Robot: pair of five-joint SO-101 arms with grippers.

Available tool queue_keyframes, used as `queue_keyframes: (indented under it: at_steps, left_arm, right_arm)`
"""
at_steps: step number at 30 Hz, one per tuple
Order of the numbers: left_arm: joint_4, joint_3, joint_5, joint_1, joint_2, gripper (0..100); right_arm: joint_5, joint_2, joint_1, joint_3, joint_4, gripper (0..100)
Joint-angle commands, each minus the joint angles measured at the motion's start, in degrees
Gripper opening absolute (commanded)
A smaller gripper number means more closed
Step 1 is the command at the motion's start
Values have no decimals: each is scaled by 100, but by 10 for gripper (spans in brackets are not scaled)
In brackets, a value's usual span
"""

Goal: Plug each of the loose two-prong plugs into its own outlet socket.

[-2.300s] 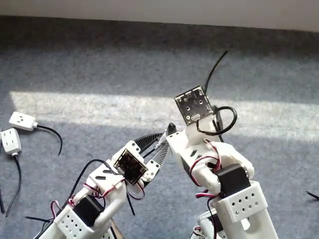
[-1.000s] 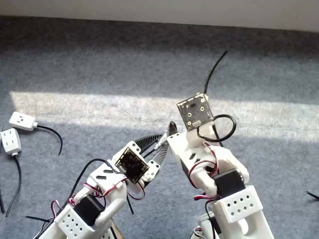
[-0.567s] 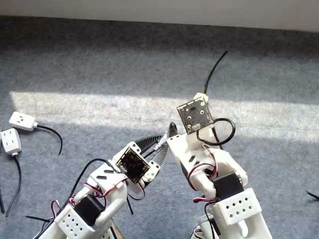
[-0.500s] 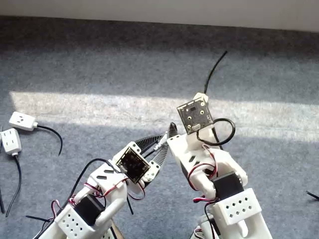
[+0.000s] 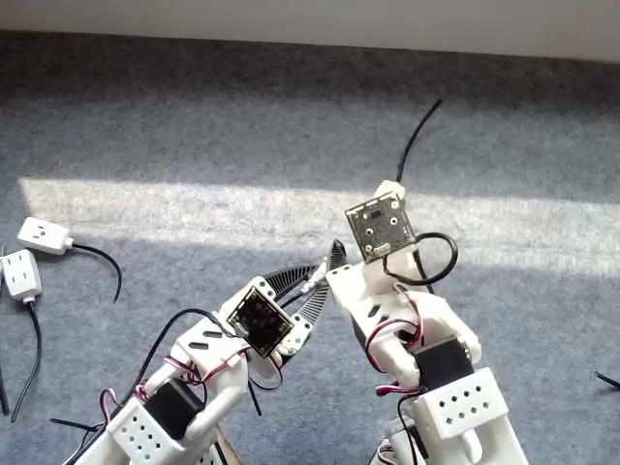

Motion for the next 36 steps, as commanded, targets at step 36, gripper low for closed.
queue_keyframes:
  at_steps: [36]
  left_arm:
    - [-105,75,9,4,-22,6]
  right_arm:
    - [-369,31,1930,-2316,1121,307]
